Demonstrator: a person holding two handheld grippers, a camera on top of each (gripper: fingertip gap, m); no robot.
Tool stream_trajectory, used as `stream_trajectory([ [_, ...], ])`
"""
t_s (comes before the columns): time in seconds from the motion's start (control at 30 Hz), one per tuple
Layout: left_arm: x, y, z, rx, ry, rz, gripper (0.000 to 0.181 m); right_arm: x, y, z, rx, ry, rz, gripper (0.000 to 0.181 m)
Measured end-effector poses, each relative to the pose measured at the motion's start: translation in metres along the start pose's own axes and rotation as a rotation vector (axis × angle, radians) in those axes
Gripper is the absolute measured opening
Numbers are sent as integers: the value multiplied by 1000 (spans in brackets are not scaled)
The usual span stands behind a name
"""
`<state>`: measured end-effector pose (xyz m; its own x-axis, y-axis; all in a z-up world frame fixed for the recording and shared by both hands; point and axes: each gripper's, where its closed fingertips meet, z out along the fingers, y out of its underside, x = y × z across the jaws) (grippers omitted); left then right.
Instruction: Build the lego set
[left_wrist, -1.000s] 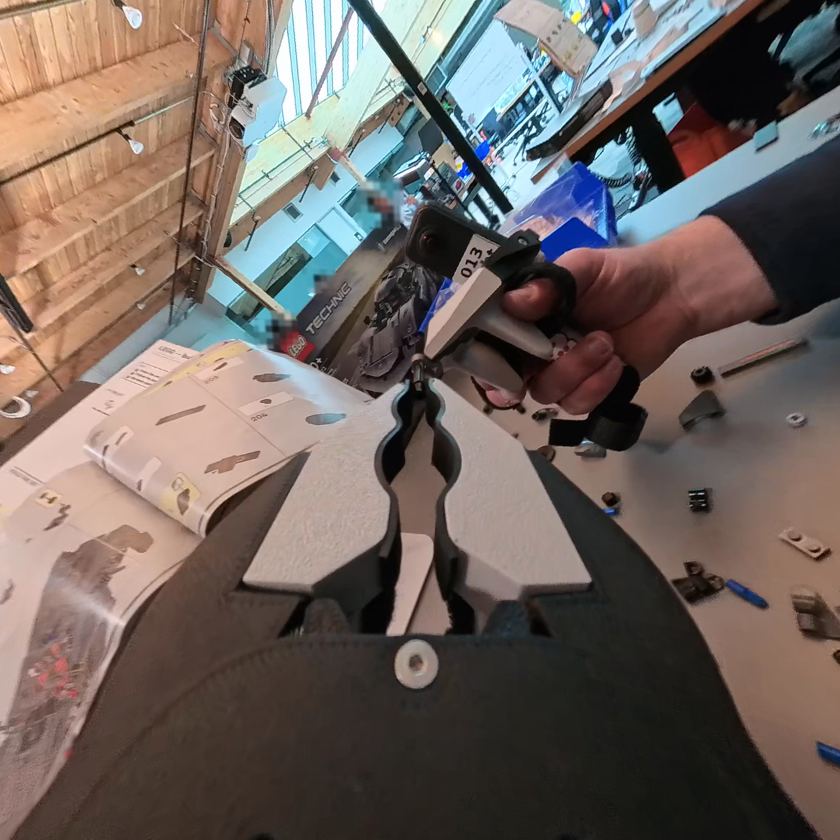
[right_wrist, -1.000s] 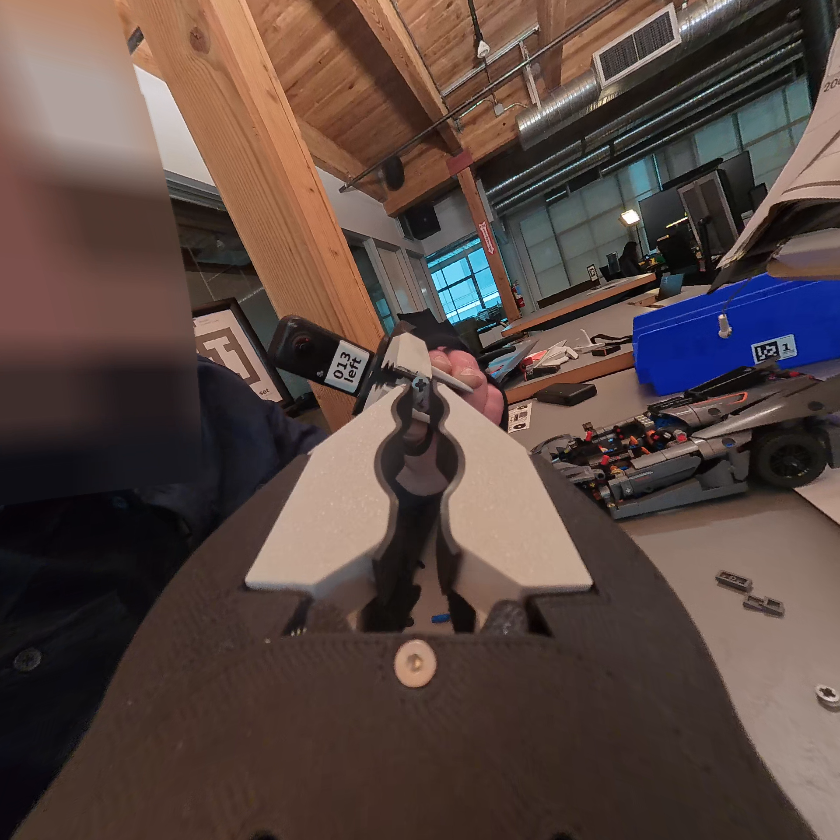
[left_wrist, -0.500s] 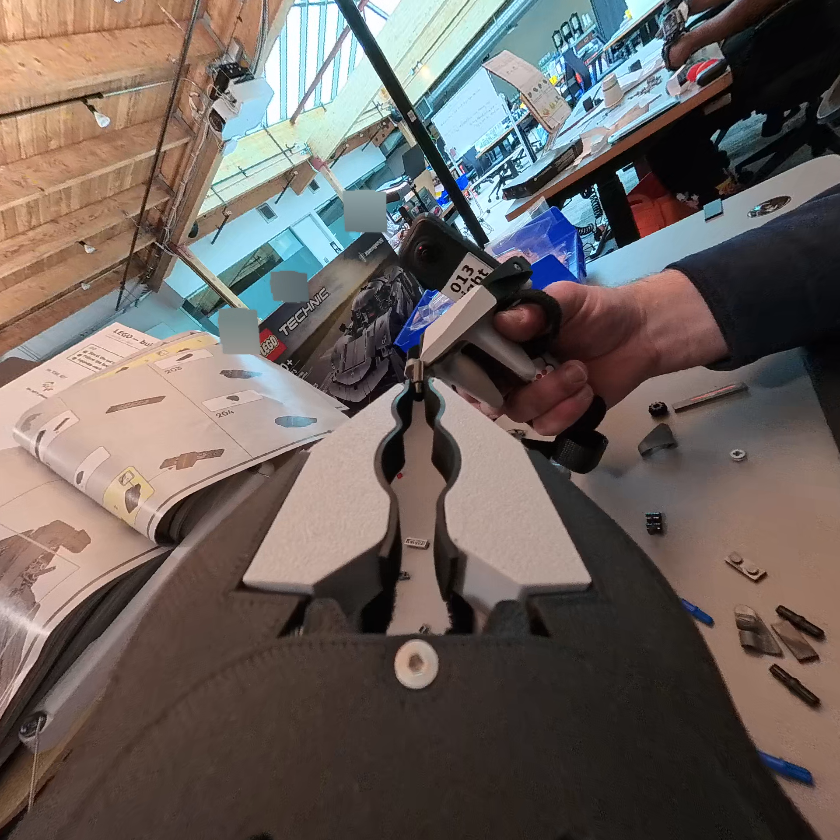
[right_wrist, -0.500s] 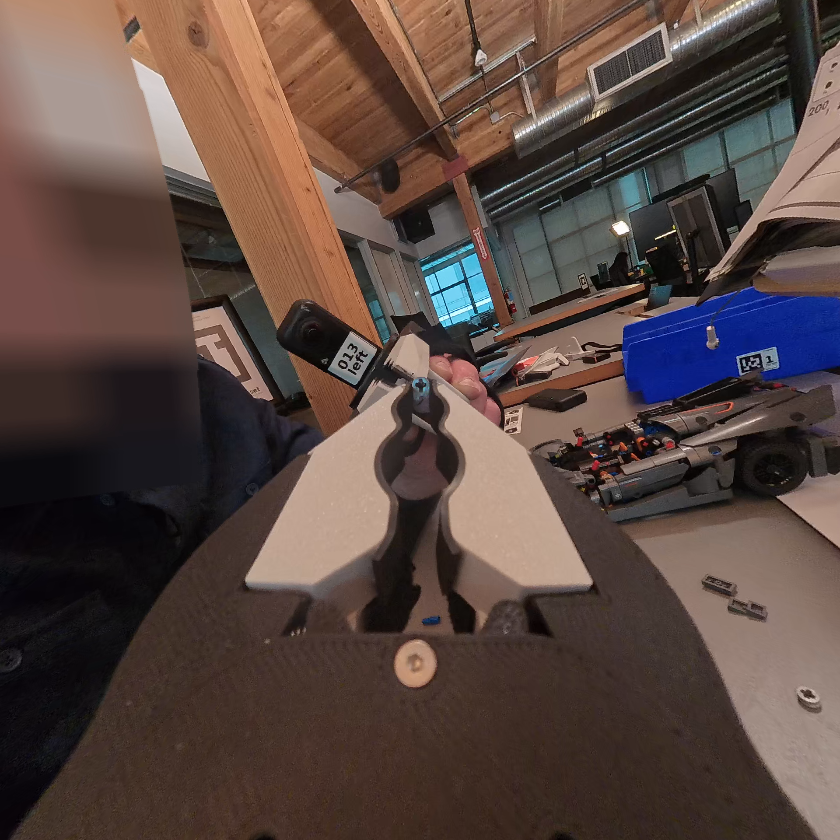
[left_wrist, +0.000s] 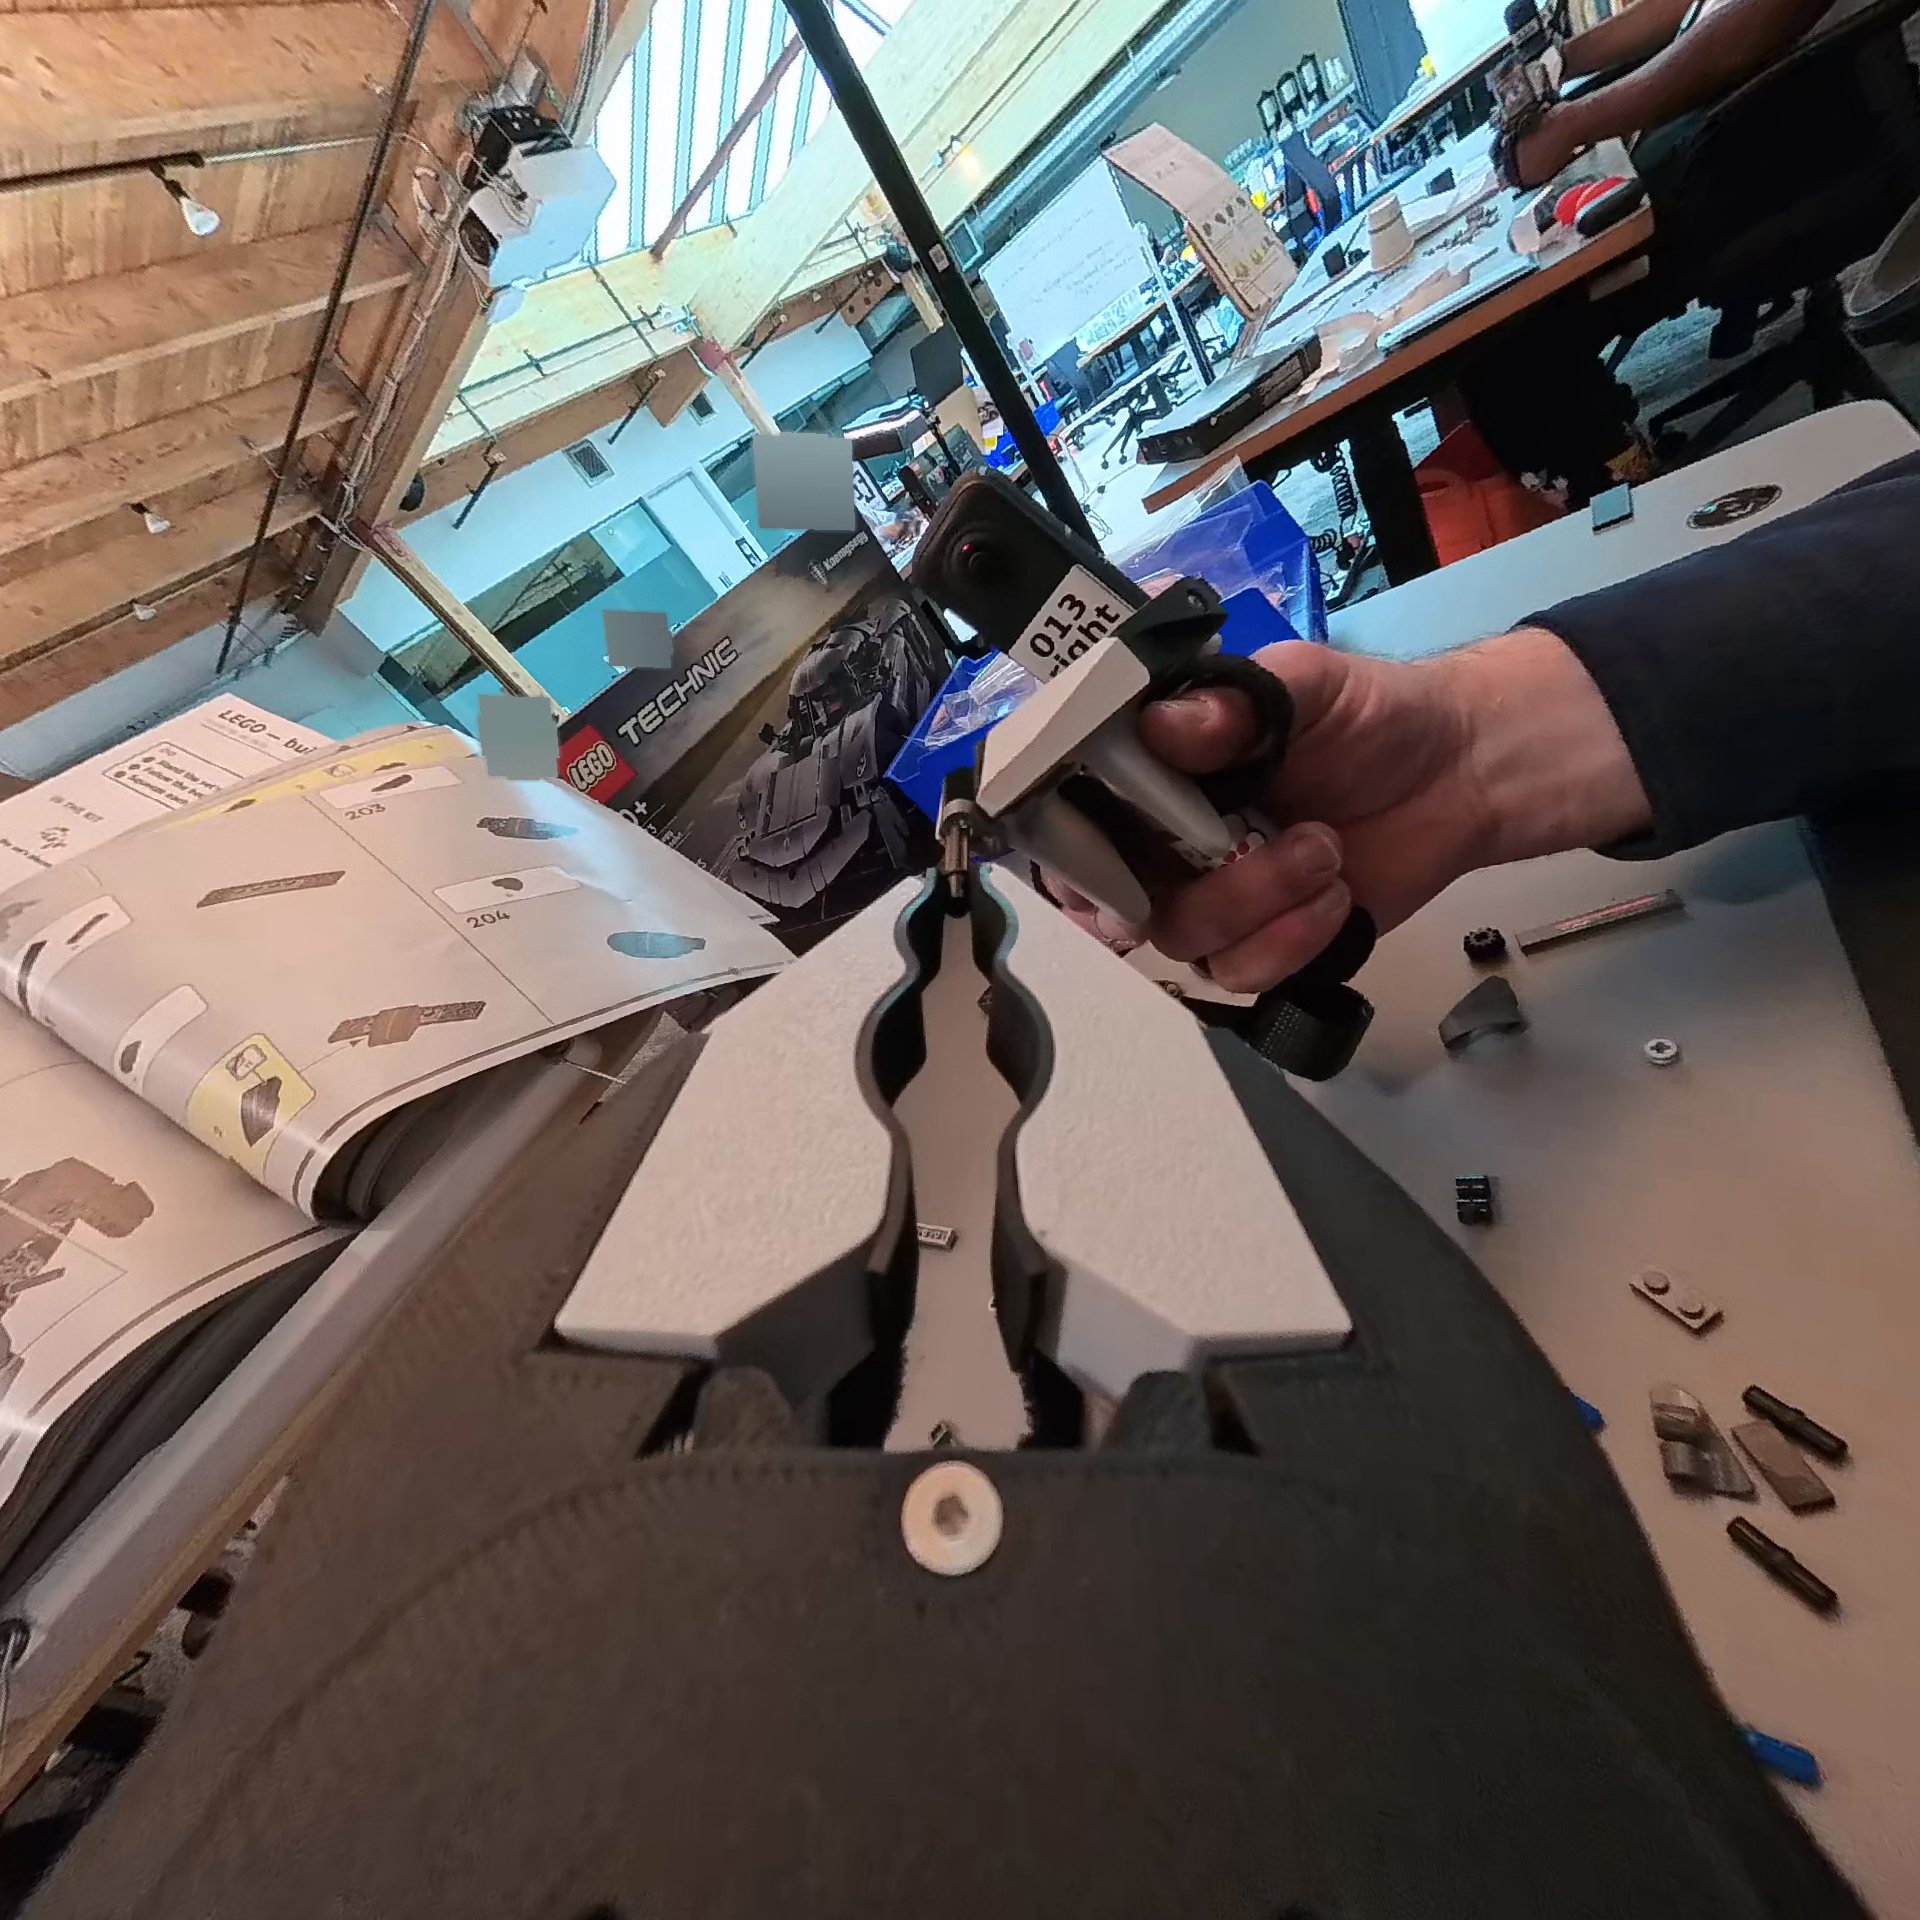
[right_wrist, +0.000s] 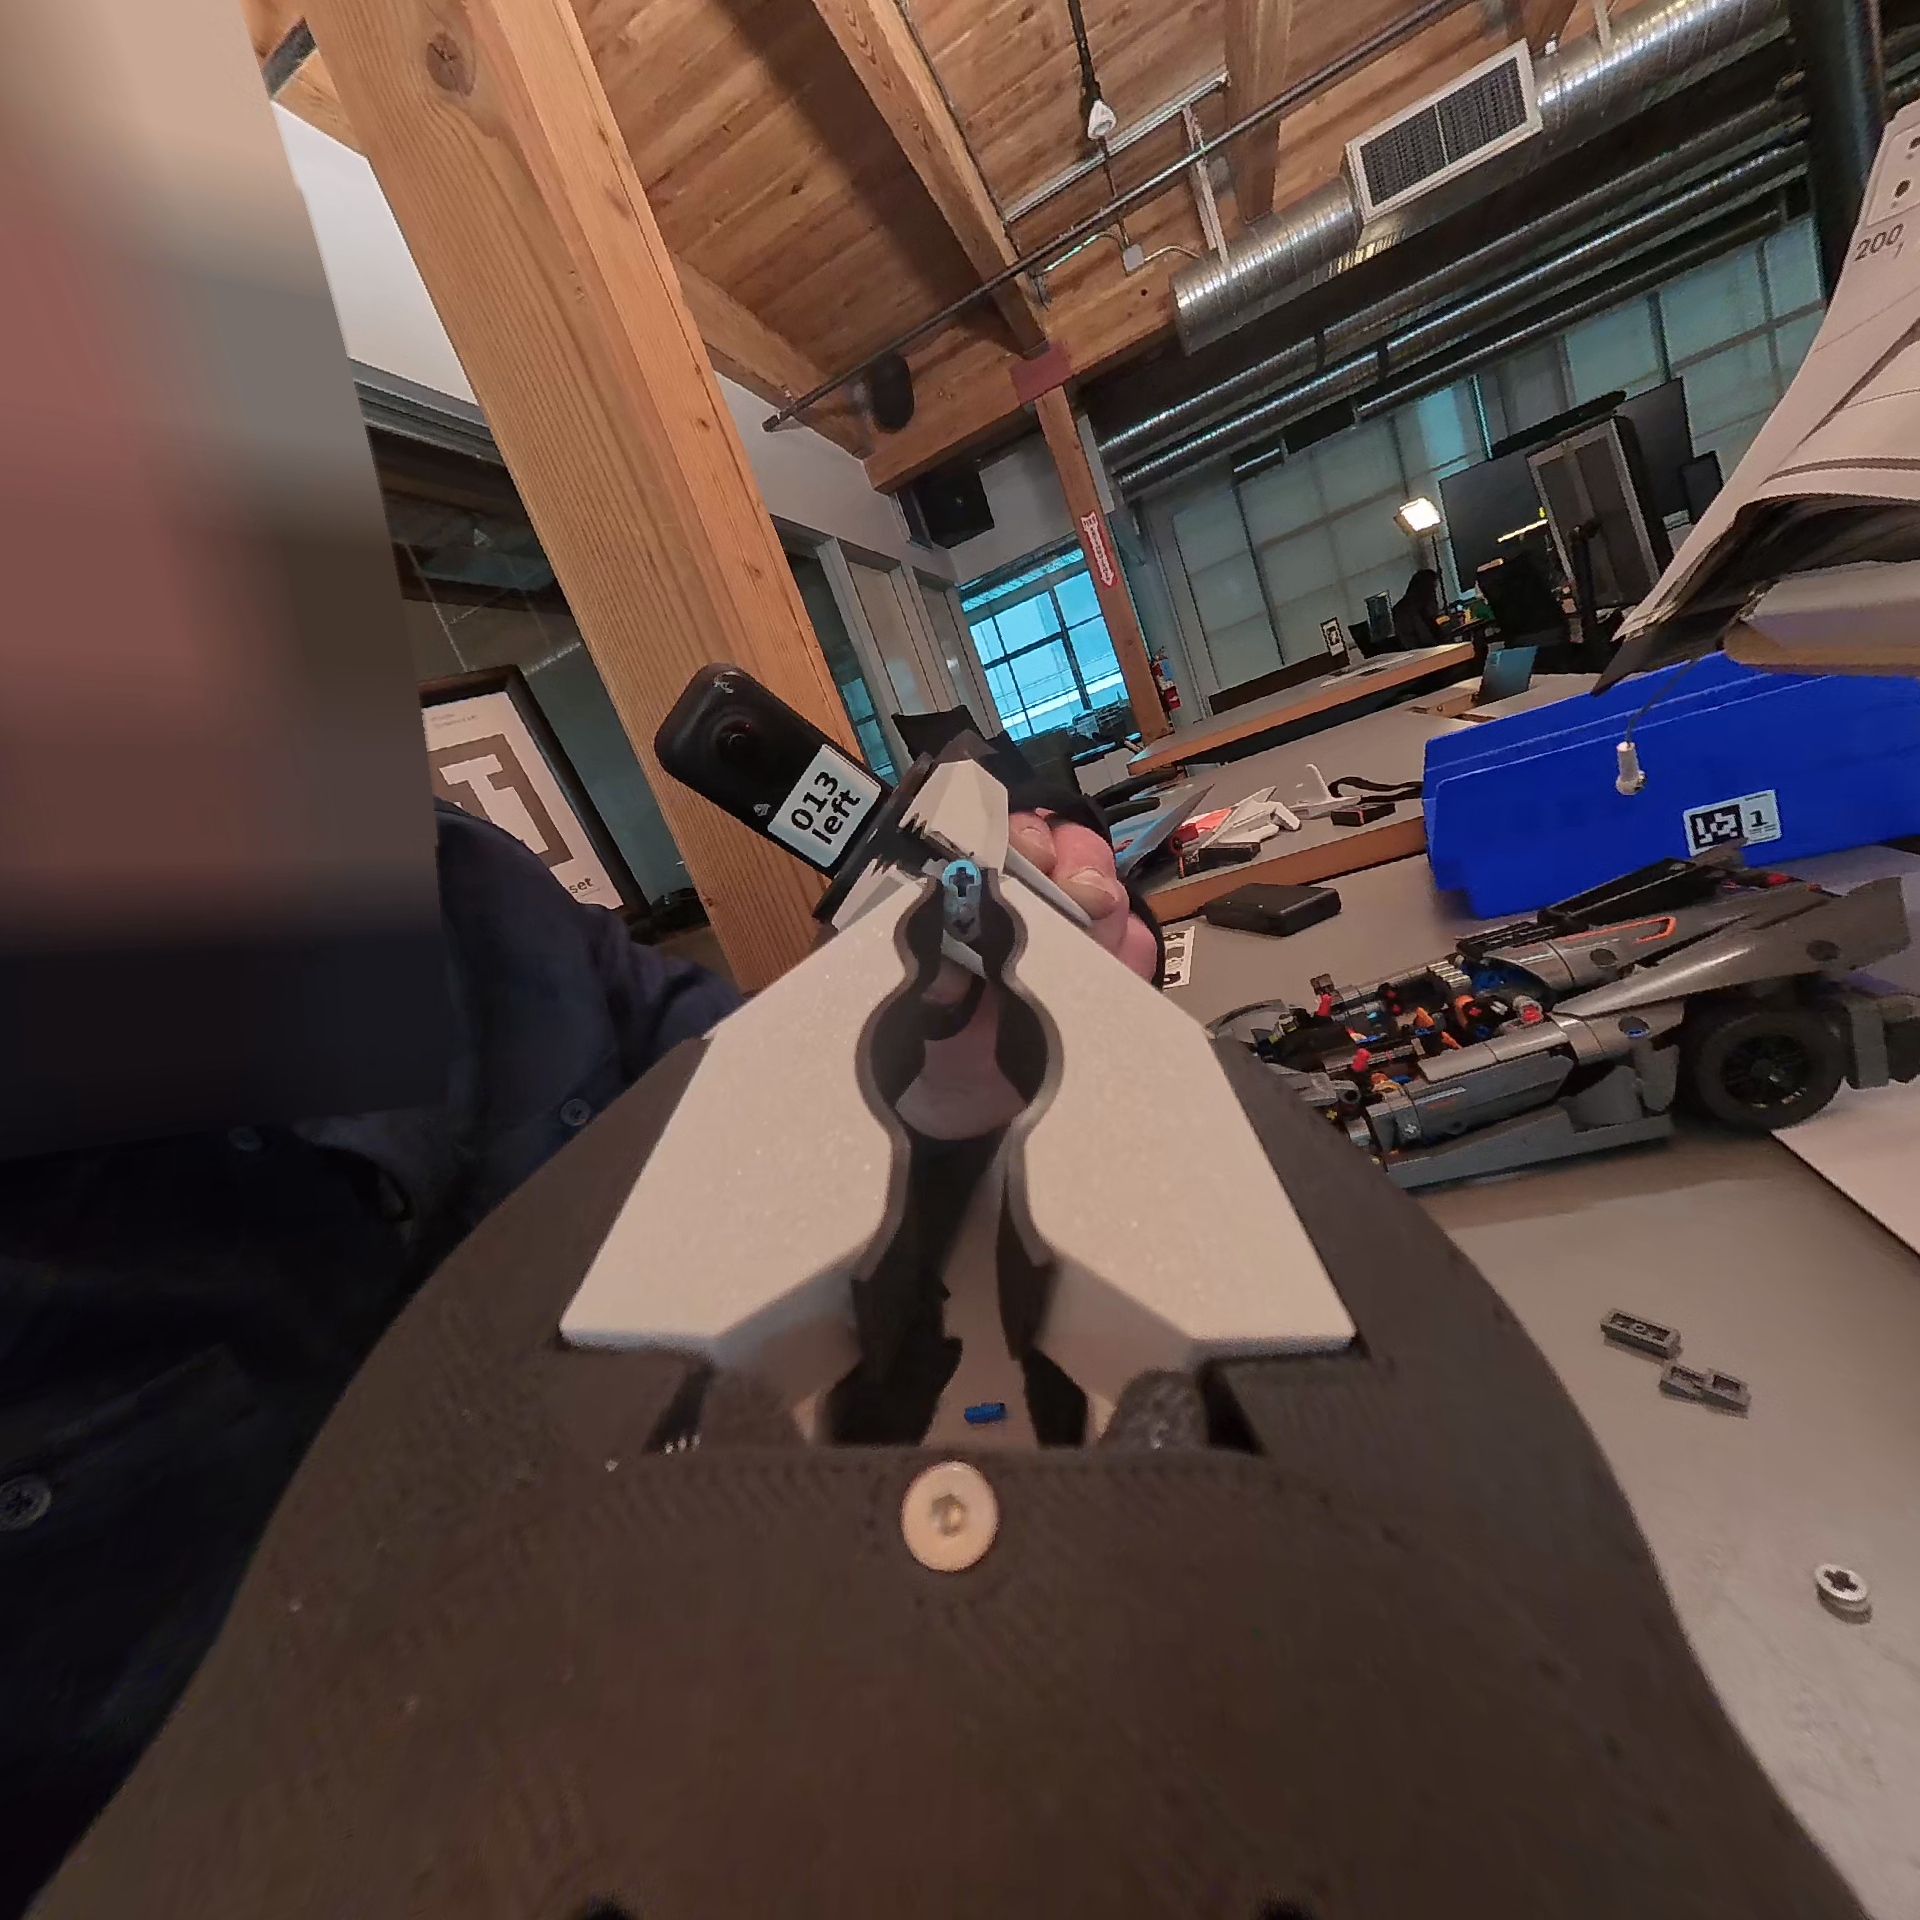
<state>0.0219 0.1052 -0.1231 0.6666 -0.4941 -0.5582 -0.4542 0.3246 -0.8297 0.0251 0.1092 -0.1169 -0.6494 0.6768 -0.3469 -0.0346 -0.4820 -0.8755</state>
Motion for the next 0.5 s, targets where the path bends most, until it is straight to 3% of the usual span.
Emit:
stream_trajectory([
  [0.5,1,-1,-1,31,57,-109,2,0,2,1,-25,24,-51,4],
])
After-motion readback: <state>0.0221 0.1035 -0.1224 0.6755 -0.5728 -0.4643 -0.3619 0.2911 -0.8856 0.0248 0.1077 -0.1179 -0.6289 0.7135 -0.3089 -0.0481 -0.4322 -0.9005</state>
